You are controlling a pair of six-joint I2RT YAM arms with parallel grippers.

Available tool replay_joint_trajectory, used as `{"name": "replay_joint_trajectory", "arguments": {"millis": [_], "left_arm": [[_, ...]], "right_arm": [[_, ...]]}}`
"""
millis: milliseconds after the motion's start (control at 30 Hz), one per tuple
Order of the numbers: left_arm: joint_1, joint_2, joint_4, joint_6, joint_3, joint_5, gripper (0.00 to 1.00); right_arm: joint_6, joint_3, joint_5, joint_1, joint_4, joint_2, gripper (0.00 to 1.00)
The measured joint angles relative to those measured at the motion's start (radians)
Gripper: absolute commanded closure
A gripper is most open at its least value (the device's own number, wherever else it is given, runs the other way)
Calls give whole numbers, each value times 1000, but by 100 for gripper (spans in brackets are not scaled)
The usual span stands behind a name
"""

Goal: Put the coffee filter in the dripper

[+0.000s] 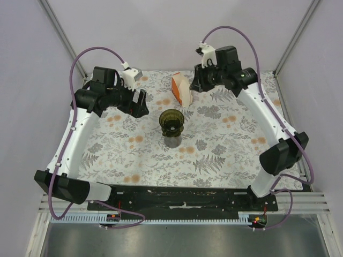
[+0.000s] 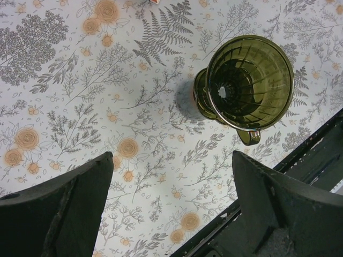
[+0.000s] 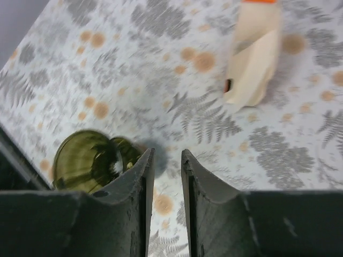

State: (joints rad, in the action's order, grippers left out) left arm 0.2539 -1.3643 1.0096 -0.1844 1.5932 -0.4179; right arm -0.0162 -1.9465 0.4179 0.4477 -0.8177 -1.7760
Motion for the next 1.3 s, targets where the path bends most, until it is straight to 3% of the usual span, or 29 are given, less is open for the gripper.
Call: {"name": "replay_joint_trajectory", "arguments": {"millis": [33, 167, 400, 633, 967, 1167, 1300], "left_arm": [[-1, 0, -3, 0, -3, 1, 3], [-2, 0, -14, -6, -14, 13, 3], [-4, -2, -23, -13, -24, 39, 3], [-10, -9, -25, -19, -26, 53, 3], [-13, -40, -25, -27, -26, 53, 3], [-22, -43, -24, -27, -24, 50, 3], [-26, -43, -24, -27, -23, 48, 4]], "right_arm": [[-20, 45, -27, -19, 49, 34, 62], [-99, 138, -150, -57, 231, 42, 60], [-241, 167, -264, -45, 439, -229, 56], [-390, 163, -319, -64, 488, -447, 54], [-507, 82, -300, -88, 540, -499, 57], [-557, 51, -254, -98, 552, -554, 67], [-572, 48, -227, -103, 551, -578, 83]]}}
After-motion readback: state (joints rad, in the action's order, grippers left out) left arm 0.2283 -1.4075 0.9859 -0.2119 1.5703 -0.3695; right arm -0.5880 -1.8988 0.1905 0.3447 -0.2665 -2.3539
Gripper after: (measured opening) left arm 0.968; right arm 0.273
